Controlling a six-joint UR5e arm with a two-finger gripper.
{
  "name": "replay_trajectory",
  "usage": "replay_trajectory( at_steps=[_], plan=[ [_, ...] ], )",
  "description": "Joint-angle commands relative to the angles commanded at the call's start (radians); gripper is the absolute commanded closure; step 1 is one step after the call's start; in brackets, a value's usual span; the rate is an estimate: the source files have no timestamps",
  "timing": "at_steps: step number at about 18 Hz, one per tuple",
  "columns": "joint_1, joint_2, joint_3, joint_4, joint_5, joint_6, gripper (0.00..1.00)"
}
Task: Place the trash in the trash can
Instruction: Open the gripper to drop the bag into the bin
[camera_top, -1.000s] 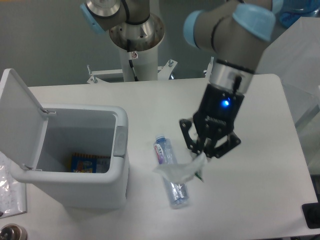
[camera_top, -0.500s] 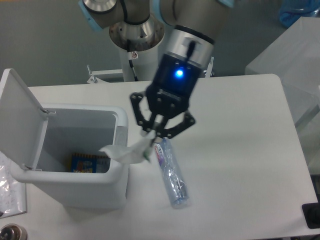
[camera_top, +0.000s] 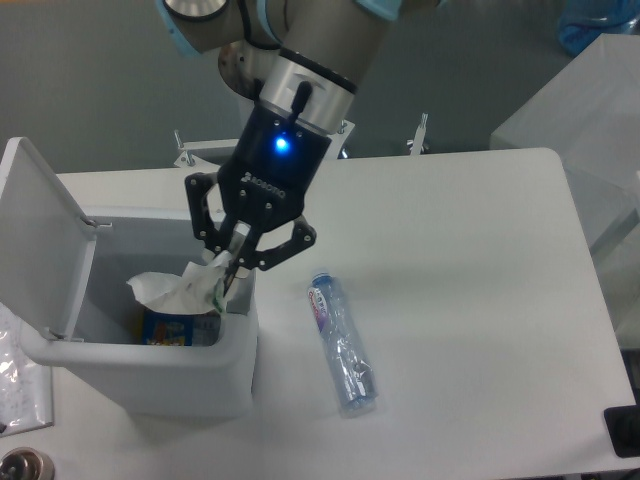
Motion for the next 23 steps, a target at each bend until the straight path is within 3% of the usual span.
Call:
replay_trajectory(
  at_steps=[1, 9, 13, 17, 23],
  plan=[
    [0.000, 0.000, -0.002, 0.000, 0.003, 0.000, 0.00],
    [0.000, 0.000, 0.002, 0.000, 0.006, 0.000, 0.00],
    [0.057, -0.012, 0.008, 0.000, 0.008, -0.002, 0.00],
    [0.142, -0.064, 0.023, 0.000, 0.006, 0.000, 0.00],
    [0.228, -0.210, 0.072, -0.002, 0.035, 0.000, 0.00]
  ],
)
